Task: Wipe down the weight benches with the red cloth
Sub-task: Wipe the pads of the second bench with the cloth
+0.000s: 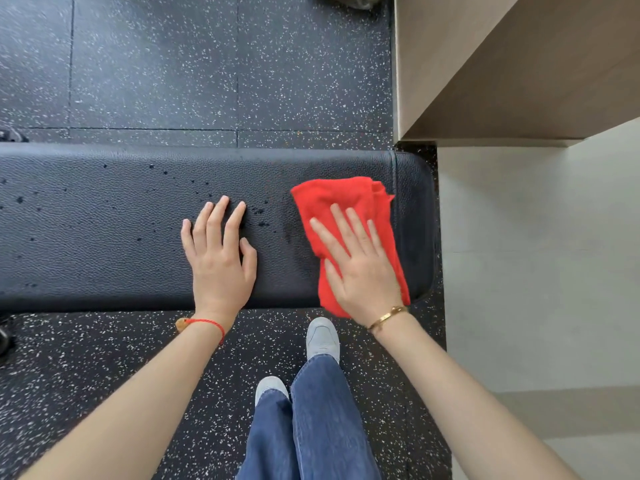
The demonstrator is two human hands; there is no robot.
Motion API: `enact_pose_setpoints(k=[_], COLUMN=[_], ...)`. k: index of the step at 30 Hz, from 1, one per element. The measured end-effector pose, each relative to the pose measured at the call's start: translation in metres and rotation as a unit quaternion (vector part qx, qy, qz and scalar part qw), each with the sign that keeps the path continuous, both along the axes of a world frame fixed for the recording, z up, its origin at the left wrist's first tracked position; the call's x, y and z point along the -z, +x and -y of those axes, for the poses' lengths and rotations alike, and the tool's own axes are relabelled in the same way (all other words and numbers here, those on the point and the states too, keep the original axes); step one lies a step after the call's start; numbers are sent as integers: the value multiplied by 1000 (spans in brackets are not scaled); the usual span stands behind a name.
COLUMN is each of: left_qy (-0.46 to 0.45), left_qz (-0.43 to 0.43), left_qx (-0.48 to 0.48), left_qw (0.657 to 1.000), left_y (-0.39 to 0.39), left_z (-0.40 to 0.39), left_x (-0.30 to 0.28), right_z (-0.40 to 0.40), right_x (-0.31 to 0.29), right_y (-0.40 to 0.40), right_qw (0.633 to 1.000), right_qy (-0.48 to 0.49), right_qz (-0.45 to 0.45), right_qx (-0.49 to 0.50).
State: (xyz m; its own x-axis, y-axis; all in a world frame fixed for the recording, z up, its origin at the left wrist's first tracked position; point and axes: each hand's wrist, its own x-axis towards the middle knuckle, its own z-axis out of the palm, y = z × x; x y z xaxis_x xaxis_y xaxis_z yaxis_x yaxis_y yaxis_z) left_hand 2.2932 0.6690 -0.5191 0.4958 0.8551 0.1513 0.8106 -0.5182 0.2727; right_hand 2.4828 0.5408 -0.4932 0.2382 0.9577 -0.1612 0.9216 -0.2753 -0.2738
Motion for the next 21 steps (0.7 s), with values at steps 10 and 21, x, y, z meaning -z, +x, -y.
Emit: enact_pose_setpoints(k=[10, 21], left_qy=[1, 2], left_qz=[0, 4], left_qx=[-4, 4], left_qw=[1000, 1000], left_y=[1, -1], left_z=[1, 0], left_x=[0, 3], right_z=[-74, 14], right_x=[2, 1], right_y=[-41, 46], right_qw=[997, 988], right_qy=[6, -12], right_qz=[-2, 21], right_qx=[83, 153])
